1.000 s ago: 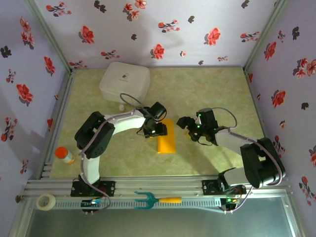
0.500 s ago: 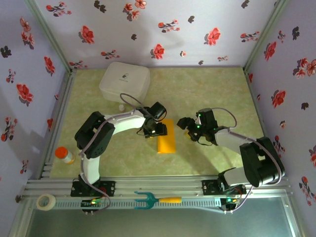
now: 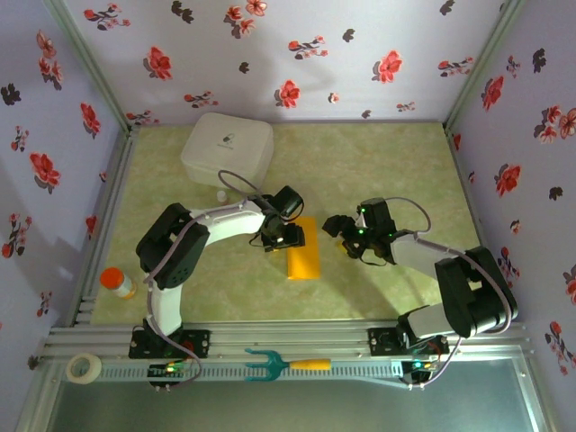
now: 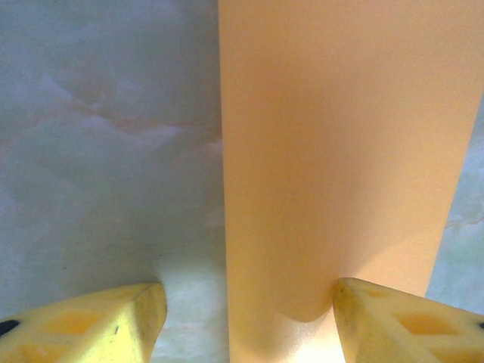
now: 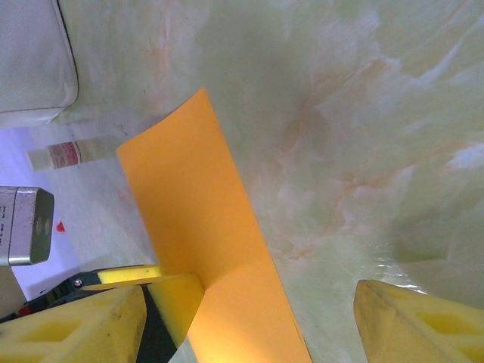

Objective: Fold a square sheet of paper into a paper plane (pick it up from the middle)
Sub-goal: Hold the square sheet of paper at the center of the table.

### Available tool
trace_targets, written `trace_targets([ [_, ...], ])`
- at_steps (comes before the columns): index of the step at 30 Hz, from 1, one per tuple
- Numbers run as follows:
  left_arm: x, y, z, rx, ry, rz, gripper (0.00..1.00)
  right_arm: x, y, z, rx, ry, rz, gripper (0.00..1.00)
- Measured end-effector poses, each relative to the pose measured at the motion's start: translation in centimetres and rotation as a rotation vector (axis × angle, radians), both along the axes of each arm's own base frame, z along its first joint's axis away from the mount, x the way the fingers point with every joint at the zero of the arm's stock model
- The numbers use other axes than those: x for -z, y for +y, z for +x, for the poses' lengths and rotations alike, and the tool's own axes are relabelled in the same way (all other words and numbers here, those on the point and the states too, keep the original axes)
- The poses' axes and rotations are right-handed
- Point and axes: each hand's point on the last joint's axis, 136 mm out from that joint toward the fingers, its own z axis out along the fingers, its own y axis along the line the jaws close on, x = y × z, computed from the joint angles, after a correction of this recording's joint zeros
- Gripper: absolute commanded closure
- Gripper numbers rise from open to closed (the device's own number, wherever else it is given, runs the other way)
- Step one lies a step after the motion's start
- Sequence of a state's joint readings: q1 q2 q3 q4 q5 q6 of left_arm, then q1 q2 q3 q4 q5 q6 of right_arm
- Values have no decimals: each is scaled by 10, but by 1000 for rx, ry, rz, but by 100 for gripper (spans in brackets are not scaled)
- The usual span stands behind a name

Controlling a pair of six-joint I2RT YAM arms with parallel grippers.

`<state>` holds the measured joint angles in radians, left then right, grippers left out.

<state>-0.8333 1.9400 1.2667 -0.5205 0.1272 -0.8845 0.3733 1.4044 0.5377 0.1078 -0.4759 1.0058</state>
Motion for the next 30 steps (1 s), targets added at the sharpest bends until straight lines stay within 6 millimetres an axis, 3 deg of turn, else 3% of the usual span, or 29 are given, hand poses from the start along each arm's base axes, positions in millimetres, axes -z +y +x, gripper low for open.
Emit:
trace_targets([
  [16,1,0,0,-7,-2,0,37,0,0,0,0,0,0,26],
  [22,1,0,0,-7,-2,0,37,0,1,-1,-5,3,6,43],
  [30,1,1,0,7,2,11,37,0,5,-3,-19,4,11,41],
])
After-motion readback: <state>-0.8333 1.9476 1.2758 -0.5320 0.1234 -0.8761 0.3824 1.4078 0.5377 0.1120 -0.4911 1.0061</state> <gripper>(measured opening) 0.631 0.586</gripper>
